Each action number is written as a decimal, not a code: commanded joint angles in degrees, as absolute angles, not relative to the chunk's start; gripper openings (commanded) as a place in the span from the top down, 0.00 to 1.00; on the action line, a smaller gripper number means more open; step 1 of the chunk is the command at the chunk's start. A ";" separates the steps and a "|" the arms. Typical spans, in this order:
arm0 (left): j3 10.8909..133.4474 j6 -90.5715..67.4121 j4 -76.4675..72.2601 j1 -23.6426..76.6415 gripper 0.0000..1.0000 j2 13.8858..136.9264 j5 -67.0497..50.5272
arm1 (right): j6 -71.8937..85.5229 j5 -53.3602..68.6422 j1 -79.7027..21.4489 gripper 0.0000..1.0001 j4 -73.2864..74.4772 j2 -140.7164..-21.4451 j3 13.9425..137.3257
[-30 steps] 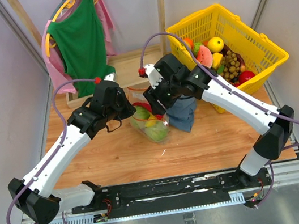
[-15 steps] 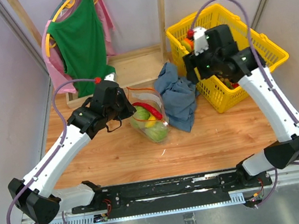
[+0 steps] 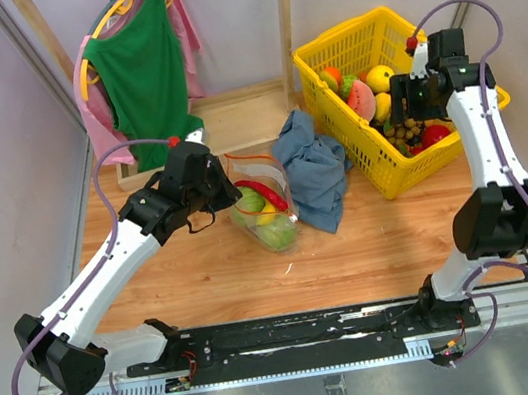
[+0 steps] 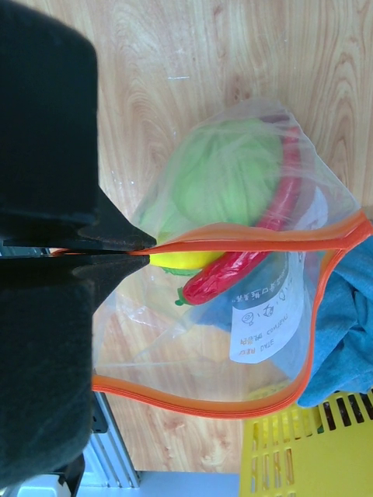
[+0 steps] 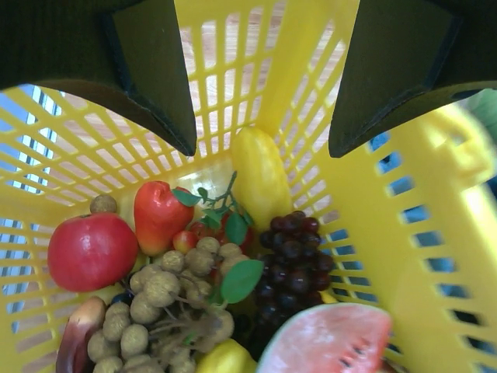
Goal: Place the food in the zip-top bag and seal the zipper
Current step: Pick up the fake fruit from the bin.
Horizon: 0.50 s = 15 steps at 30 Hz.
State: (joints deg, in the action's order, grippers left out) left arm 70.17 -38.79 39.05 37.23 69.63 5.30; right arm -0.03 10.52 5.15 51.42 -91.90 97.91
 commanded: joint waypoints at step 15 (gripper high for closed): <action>71.28 -37.78 37.24 36.80 1.00 70.14 4.66 | 0.18 11.01 10.20 0.38 46.90 -110.34 94.88</action>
State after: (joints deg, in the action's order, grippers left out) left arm 70.17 -38.57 39.00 37.23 69.76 5.23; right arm -0.01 11.46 9.52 48.69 -109.01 96.86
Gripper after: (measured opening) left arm 0.011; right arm 0.622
